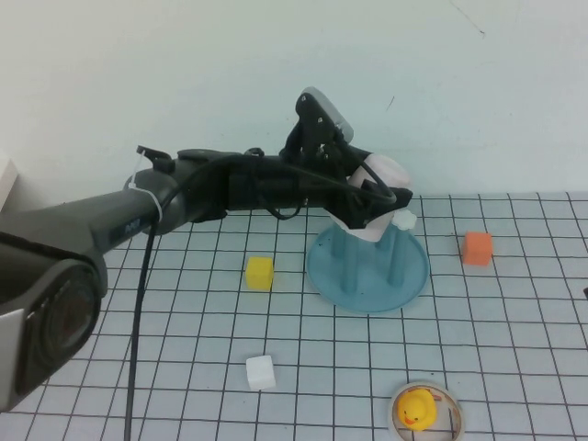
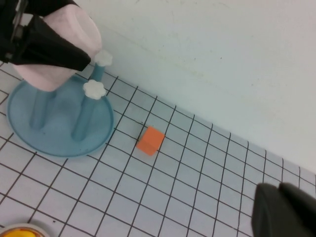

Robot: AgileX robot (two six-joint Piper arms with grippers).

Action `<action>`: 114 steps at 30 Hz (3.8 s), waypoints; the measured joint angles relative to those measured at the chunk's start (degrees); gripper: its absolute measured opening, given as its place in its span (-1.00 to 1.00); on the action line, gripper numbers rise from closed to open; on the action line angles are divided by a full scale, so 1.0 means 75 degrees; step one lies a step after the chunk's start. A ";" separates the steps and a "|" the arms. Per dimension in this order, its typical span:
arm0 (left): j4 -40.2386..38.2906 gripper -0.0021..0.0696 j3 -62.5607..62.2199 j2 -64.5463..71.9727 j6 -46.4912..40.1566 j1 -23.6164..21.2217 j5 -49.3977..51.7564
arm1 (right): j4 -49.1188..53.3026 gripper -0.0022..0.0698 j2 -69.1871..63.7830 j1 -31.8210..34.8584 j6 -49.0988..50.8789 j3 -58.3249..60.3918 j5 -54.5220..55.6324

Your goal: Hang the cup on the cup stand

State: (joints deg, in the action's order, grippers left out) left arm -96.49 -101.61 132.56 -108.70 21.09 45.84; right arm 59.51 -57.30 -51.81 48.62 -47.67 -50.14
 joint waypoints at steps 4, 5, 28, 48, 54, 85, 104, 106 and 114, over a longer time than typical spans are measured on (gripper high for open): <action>0.0000 0.65 -0.0117 0.0200 -0.0091 0.0000 -0.0176 | -0.0031 -0.94 0.0003 0.0000 0.0000 0.0000 0.0000; 0.0000 0.65 -0.0153 0.0248 -0.0136 0.0000 -0.0218 | -0.0031 -0.94 0.0003 0.0000 0.0000 0.0000 0.0016; -0.0028 0.65 -0.0456 0.0889 -0.0662 0.0000 -0.0132 | -0.0102 -0.94 0.0003 0.0000 -0.0240 0.0000 0.0027; 0.0032 0.95 -0.0456 0.0042 -0.0699 -0.0046 -0.0466 | -0.0119 -0.94 0.0035 0.0000 -0.1150 0.0000 0.0115; 0.2050 0.29 -0.0456 -0.1290 0.1410 -0.0355 -0.1704 | -0.0390 -0.94 0.0256 0.0000 -0.3154 0.0000 0.0180; 1.1000 -0.94 0.6550 -1.2694 1.1071 -0.0875 -0.2481 | -0.5622 -0.94 0.4706 0.0000 -0.6410 0.3230 0.1936; 1.0575 -0.94 1.1741 -1.5806 1.1589 -0.0875 -0.4398 | -0.5931 -0.94 0.4706 0.0000 -0.6415 0.3279 0.1941; 1.0556 -0.94 1.1987 -1.5806 1.1629 -0.0875 -0.4415 | -0.5931 -0.94 0.4706 0.0000 -0.6415 0.3279 0.1941; 1.0443 -0.94 1.2388 -1.5879 1.2200 -0.0875 -0.4795 | -0.5931 -0.94 0.4706 0.0000 -0.6415 0.3279 0.1941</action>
State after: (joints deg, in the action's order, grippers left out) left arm -18.17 -8.70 13.47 -17.20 14.53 9.88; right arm 15.03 -22.01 -51.81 0.51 -23.08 -35.59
